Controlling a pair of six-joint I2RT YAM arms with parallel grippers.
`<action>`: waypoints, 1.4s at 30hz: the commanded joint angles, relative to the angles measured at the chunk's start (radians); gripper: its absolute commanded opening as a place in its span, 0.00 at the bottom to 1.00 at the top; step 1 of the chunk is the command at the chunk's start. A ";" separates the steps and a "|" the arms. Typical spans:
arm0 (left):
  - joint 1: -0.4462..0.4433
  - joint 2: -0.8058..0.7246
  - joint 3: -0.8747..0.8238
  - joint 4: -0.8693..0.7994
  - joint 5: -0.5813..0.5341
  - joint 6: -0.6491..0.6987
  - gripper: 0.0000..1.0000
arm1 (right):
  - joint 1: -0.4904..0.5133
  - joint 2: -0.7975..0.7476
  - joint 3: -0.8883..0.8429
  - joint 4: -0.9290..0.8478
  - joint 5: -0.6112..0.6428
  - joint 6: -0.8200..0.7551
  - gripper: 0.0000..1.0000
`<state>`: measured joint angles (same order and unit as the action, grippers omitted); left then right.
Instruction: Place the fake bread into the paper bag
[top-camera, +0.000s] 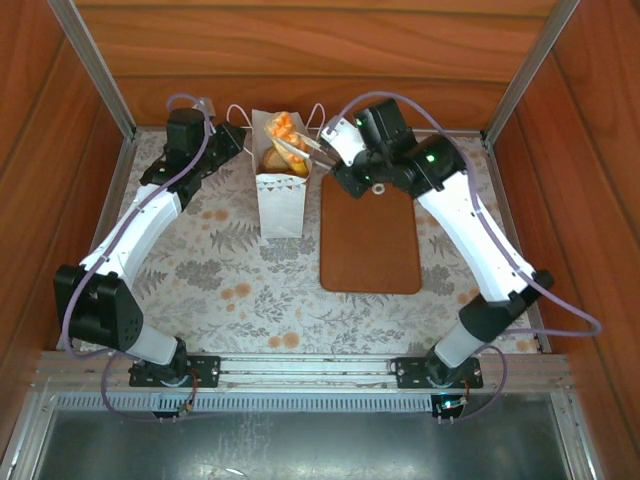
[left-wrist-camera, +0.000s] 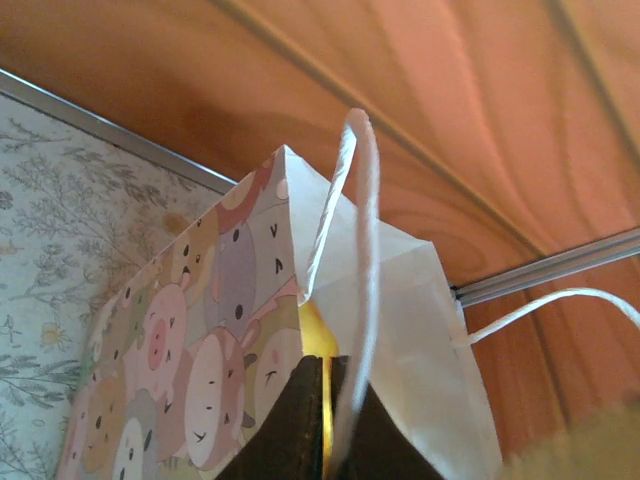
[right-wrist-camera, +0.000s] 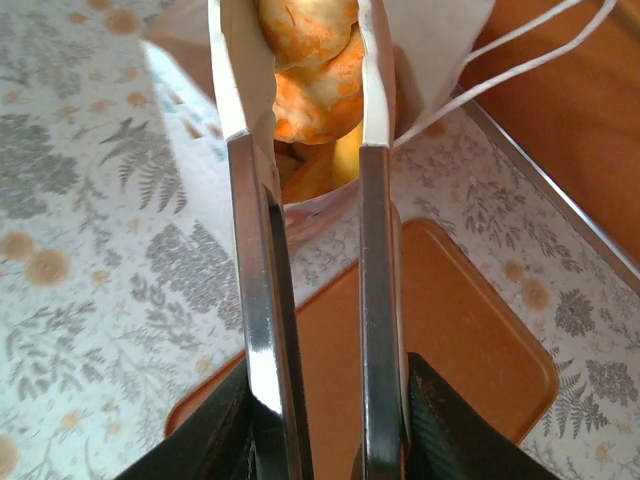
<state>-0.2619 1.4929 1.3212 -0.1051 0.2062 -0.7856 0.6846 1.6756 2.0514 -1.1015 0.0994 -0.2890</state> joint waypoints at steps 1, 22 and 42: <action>0.009 -0.006 0.022 -0.002 -0.021 0.007 0.07 | -0.017 0.047 0.071 -0.004 -0.008 -0.014 0.36; 0.014 -0.013 0.003 0.001 -0.007 0.014 0.02 | -0.033 0.103 0.143 -0.111 -0.062 0.013 0.56; 0.017 -0.131 -0.044 -0.034 -0.034 0.040 0.38 | -0.033 -0.217 -0.157 0.073 -0.042 0.112 0.55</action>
<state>-0.2523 1.4113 1.2938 -0.1177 0.1864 -0.7712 0.6594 1.5208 1.9453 -1.1046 0.0498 -0.2245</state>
